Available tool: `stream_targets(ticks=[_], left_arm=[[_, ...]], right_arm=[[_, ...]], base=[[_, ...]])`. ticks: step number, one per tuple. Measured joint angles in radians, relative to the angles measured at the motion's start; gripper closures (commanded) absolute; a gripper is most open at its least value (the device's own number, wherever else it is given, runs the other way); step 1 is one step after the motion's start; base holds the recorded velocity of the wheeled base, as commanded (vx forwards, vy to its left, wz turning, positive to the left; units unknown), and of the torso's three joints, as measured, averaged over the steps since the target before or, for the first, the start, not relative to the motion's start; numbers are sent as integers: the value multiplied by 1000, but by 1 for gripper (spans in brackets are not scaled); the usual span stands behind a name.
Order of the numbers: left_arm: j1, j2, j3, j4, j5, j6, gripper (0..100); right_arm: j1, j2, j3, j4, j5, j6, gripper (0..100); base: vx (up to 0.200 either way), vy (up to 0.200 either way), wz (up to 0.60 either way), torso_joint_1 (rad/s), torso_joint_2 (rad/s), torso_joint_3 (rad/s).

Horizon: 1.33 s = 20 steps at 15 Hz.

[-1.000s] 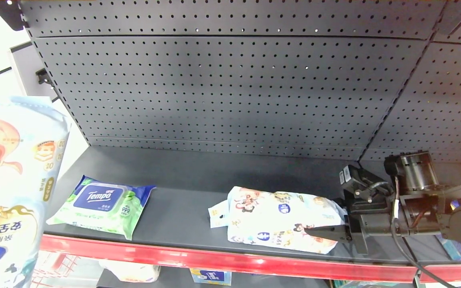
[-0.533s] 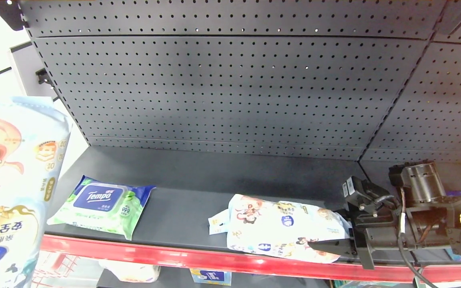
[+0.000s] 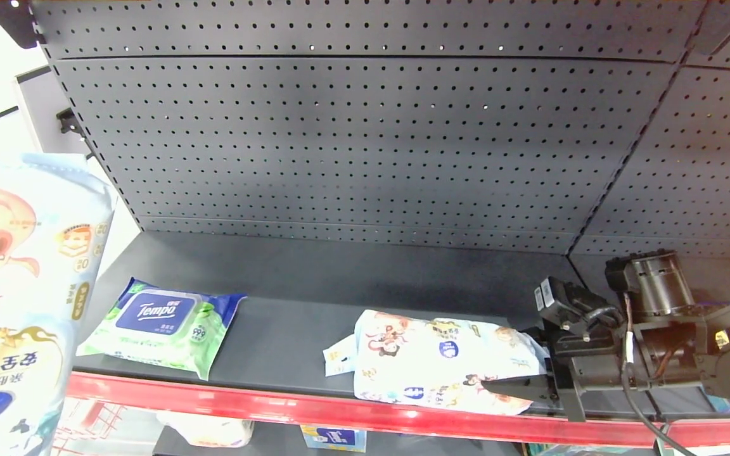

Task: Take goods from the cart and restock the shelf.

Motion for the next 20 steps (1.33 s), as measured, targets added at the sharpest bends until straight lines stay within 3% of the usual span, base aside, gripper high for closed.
stream_targets(ticks=[8,11,14,18,20], left_arm=[[-4,38,-3,1,-5,13,100],[-39,110,-14,0,-5,62,100],[-82,232,-45,0,-5,120,100],[-152,448,-155,-2,-7,175,100],[-184,570,-213,-21,-30,263,100]], right_arm=[[-41,-64,27,1,-18,0,0],[-126,-194,76,0,-28,2,0],[-266,-394,136,0,-27,41,0],[-441,-751,206,7,-53,285,0],[-493,-927,241,10,-86,393,0]], base=[[0,0,0,0,0,0],[0,0,0,0,0,0],[0,0,0,0,0,0],[0,0,0,0,0,0],[0,0,0,0,0,0]])
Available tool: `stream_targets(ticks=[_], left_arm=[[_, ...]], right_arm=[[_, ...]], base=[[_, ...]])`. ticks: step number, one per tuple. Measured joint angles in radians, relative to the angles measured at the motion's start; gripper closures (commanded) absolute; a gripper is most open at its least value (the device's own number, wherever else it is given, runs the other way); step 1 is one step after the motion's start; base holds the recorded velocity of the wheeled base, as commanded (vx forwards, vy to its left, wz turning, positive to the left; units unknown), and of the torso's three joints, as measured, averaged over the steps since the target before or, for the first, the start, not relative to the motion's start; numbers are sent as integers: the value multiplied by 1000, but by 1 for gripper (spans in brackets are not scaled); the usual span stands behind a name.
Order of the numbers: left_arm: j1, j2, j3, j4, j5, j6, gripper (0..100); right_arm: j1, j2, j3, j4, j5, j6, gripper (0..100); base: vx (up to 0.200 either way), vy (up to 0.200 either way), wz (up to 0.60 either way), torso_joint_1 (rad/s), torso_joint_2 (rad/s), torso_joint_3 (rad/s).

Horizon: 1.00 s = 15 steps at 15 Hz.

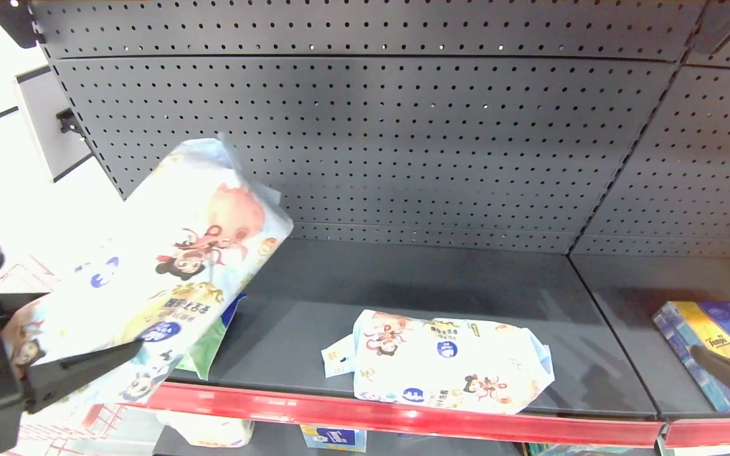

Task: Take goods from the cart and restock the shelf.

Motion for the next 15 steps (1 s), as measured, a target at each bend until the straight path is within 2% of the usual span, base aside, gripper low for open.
stream_targets(ticks=[2,3,4,7,9,10,13,15], left_arm=[[-18,113,-54,-21,-25,100,100],[-28,172,-96,-29,-31,135,100],[-43,230,-144,-30,-34,156,100],[-109,410,-319,-36,-38,183,100],[-146,523,-424,-37,-39,224,100],[-158,570,-464,-37,-39,251,100],[-171,684,-547,-36,-40,287,100],[-173,745,-600,-36,-53,325,100]], right_arm=[[-28,-136,42,2,-18,48,0],[-35,-194,67,3,-20,56,0],[-37,-245,91,3,-19,60,0],[-17,-372,176,4,-11,73,0],[13,-420,214,4,-11,90,0],[19,-433,221,4,-11,103,0],[24,-459,236,4,-12,117,0],[24,-475,254,4,-12,118,0]], base=[[0,0,0,0,0,0],[0,0,0,0,0,0],[0,0,0,0,0,0],[0,0,0,0,0,0],[0,0,0,0,0,0],[0,0,0,0,0,0],[0,0,0,0,0,0],[0,0,0,0,0,0]])
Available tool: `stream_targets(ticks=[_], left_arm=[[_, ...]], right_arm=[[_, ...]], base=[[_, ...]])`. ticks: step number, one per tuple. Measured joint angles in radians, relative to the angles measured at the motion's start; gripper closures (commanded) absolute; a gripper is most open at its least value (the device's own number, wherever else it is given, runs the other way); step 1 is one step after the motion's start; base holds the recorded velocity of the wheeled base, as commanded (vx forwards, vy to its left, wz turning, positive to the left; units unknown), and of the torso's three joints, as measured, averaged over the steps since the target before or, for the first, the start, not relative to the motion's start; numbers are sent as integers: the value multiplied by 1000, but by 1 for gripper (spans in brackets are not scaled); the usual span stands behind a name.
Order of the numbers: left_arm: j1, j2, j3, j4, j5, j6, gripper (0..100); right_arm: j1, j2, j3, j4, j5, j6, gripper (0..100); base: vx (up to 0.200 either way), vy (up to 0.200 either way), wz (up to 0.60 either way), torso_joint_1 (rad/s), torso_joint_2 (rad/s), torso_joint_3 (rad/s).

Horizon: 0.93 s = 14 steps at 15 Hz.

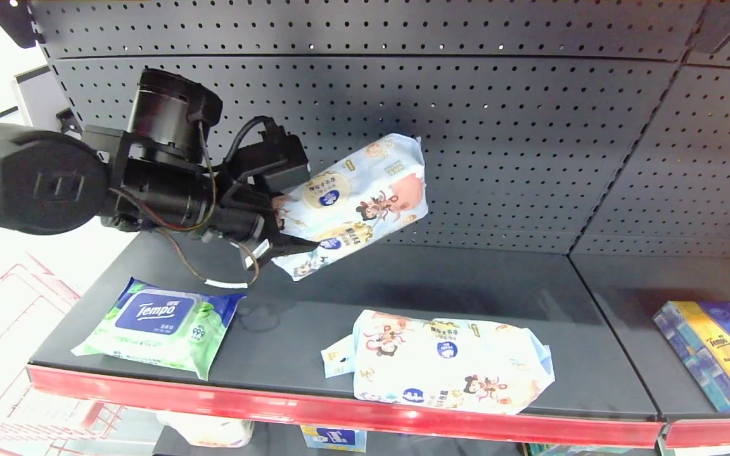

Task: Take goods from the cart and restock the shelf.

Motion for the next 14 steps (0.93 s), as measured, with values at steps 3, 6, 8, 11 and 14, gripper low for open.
stream_targets(ticks=[3,6,8,11,14], left_arm=[[0,87,-76,2,-54,122,100],[-3,181,-151,4,-98,208,100],[-18,229,-181,6,-107,234,100],[-53,275,-193,7,-109,236,100],[-64,309,-211,5,-110,237,100]], right_arm=[[-2,-26,21,14,-6,0,0],[-1,-50,15,77,-10,0,0],[-1,-83,13,133,-10,0,0],[-2,-132,-11,221,-13,0,0],[-3,-153,-21,233,-13,0,0]], base=[[0,0,0,0,0,0],[0,0,0,0,0,0],[0,0,0,0,0,0],[0,0,0,0,0,0],[0,0,0,0,0,0]])
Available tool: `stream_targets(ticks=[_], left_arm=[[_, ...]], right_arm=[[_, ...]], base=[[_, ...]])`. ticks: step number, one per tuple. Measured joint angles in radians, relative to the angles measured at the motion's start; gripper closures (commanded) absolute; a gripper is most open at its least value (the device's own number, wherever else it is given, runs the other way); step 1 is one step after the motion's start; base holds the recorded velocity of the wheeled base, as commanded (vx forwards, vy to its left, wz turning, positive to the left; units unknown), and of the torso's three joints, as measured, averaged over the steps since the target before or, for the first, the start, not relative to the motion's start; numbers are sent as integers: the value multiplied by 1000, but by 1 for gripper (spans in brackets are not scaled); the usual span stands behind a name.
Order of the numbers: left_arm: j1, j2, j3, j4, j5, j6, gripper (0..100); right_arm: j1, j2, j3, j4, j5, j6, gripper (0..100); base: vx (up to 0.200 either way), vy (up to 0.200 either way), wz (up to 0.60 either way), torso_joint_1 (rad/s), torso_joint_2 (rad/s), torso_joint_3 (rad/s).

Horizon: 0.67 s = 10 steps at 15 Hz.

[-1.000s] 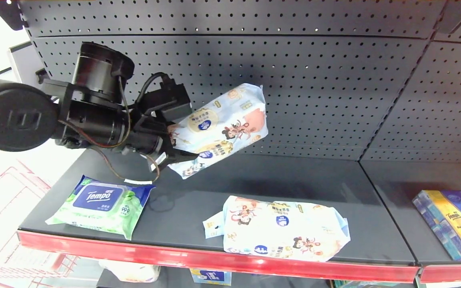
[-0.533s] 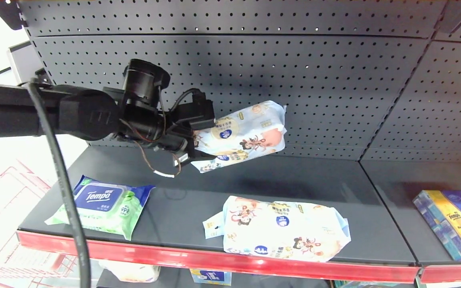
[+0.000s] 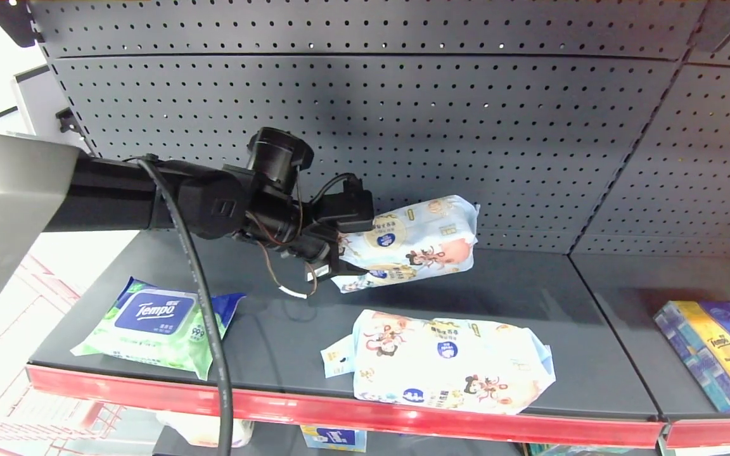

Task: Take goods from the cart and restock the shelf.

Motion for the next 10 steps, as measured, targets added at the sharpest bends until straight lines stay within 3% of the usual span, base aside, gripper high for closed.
stream_targets(ticks=[10], left_arm=[[-39,67,-59,4,0,13,100]], right_arm=[[-4,-6,3,0,0,0,0]], base=[[0,0,0,0,0,0]])
